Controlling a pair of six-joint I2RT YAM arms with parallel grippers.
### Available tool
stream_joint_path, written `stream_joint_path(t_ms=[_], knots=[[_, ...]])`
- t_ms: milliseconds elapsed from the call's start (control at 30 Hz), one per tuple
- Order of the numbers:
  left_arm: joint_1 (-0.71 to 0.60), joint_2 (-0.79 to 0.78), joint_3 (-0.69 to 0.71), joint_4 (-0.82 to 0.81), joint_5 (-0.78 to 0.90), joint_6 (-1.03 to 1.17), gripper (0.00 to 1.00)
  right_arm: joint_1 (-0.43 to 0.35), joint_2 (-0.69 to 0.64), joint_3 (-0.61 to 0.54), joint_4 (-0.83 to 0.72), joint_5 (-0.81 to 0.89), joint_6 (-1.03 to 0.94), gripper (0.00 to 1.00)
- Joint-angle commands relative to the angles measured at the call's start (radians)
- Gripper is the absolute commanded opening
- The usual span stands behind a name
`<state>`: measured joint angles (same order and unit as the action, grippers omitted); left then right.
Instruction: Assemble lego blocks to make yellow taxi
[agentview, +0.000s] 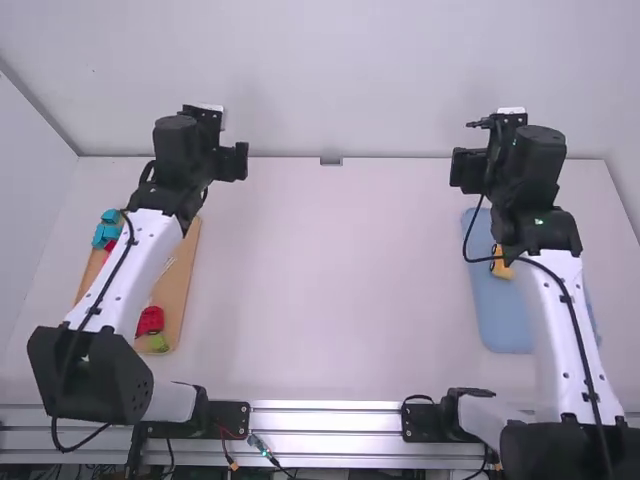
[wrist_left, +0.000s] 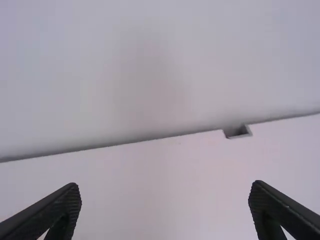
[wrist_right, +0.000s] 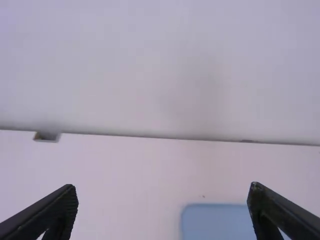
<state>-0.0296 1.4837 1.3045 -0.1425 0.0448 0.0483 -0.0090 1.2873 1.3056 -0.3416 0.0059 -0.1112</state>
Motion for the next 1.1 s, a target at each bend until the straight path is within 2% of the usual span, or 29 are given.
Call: stream_joint_path(t_ms=[0, 267, 567, 1067], knots=[[0.03, -0.063, -0.035, 0.024, -0.045, -0.048, 0.86, 0.009, -0.049, -0.041, 0.023, -0.006, 0.059, 0.86], [0.03, -0.19, -0.162, 0.142, -0.045, -0.048, 0.74, 0.009, -0.181, -0.174, 0.156, -0.006, 0.111, 0.72], [0.03, -0.365, -0.337, 0.142, -0.045, -0.048, 0.56, 0.009, -0.365, -0.358, 0.339, -0.006, 0.111, 0.54], [0.03, -0.716, -0.688, 0.142, -0.045, -0.048, 0.21, 0.009, -0.719, -0.711, 0.342, -0.006, 0.111, 0.19]])
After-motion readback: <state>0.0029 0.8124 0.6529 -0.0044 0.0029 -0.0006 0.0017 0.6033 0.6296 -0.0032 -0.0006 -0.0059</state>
